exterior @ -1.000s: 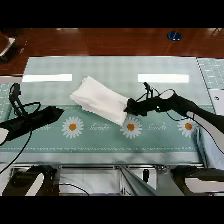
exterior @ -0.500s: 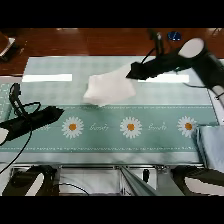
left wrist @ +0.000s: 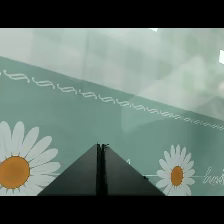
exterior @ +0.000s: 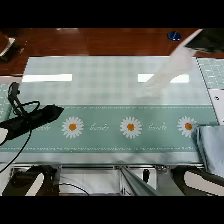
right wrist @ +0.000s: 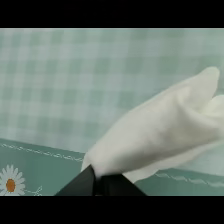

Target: Fold the shirts.

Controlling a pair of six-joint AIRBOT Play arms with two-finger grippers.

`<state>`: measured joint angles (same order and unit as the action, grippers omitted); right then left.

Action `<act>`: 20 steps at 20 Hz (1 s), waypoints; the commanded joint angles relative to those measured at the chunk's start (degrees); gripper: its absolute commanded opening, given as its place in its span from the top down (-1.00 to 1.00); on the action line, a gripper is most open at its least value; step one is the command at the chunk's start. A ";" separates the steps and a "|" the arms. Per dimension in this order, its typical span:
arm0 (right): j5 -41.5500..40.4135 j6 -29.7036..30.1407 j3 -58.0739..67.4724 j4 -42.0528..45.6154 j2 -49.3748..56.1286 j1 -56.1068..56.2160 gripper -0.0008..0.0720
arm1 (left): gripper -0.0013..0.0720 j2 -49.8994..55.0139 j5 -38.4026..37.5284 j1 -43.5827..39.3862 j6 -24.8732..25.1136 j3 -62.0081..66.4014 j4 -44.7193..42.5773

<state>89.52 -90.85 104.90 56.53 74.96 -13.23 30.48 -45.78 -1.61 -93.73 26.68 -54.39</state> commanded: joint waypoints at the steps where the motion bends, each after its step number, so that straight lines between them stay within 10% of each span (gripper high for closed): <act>1: 10.64 -2.62 1.92 -0.02 -2.21 -13.60 0.92 | 0.92 0.04 3.45 0.04 0.00 -0.02 1.53; 10: 16.90 -6.12 -1.64 14.08 -11.76 -34.07 0.92 | 0.92 0.04 5.29 0.04 0.04 -0.02 1.53; 19: 16.81 -2.82 -32.94 43.85 -29.81 -45.99 0.92 | 0.92 0.04 6.54 0.04 0.04 -0.02 1.51; 20: 16.81 -2.75 -36.13 45.09 -31.71 -45.94 0.67 | 0.92 0.24 6.80 0.04 0.04 -0.02 1.49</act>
<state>106.06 -93.67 77.60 92.53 48.36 -56.86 30.55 -39.83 -1.61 -93.67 26.68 -52.86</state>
